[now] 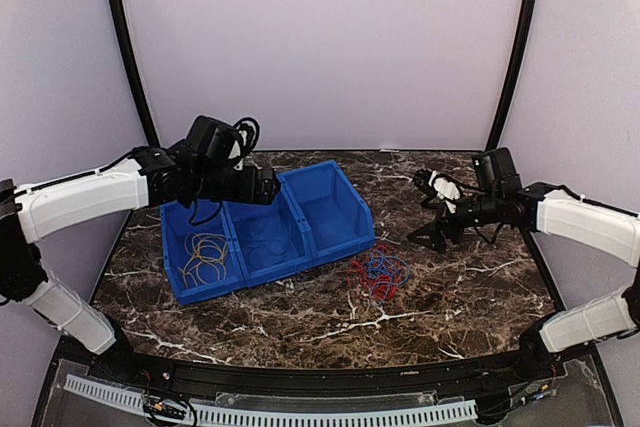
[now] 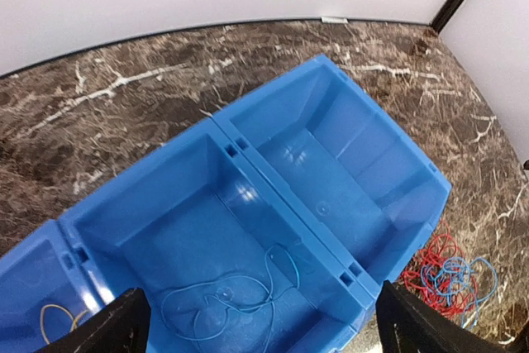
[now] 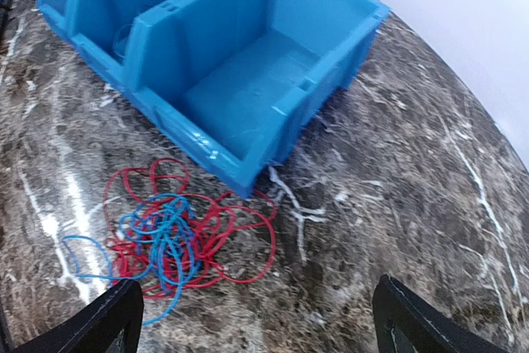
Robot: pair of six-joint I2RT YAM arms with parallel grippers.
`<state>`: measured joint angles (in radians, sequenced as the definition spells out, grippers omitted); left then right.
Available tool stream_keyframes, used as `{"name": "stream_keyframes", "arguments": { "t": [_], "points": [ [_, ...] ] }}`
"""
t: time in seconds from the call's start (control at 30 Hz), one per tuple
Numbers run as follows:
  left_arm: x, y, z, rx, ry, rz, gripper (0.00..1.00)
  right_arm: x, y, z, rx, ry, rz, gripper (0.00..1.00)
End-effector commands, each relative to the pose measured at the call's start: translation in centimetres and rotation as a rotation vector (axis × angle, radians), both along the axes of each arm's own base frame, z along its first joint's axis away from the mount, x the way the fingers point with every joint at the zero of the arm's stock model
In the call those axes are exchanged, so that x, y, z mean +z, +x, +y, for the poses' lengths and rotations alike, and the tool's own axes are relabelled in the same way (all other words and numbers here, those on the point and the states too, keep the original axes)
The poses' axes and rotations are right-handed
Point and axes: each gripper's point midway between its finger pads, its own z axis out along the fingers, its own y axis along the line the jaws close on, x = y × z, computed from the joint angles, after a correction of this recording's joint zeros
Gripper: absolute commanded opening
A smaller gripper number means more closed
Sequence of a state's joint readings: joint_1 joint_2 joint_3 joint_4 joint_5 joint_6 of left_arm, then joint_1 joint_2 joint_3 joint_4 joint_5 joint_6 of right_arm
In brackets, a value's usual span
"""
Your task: Untangle the cables
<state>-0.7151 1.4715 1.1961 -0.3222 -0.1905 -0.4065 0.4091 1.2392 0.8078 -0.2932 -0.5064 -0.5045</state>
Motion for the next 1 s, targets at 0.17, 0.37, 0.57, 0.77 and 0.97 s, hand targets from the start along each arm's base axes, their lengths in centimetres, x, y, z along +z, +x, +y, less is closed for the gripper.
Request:
{"name": "stream_keyframes", "arguments": {
  "t": [0.17, 0.37, 0.57, 0.77, 0.97],
  "points": [
    [4.9, 0.6, 4.3, 0.111, 0.086, -0.208, 0.99, 6.2, 4.6, -2.5, -0.256, 0.048, -0.152, 0.99],
    [7.3, -0.9, 0.8, -0.086, -0.052, -0.264, 0.99, 6.7, 3.9, -2.2, -0.190, -0.022, -0.068, 0.98],
    [9.9, -2.7, -4.0, -0.192, -0.101, -0.368, 0.99, 1.2, -0.8, -0.9, -0.001, -0.056, 0.208, 0.75],
    [12.7, -5.0, -1.8, -0.136, -0.470, -0.649, 0.97, -2.6, -1.8, -0.5, 0.017, -0.060, 0.356, 0.65],
    [7.6, -6.2, -10.7, -0.516, -0.353, -0.381, 0.63, -4.6, -2.6, -0.1, 0.044, -0.052, 0.458, 0.63]
  ]
}}
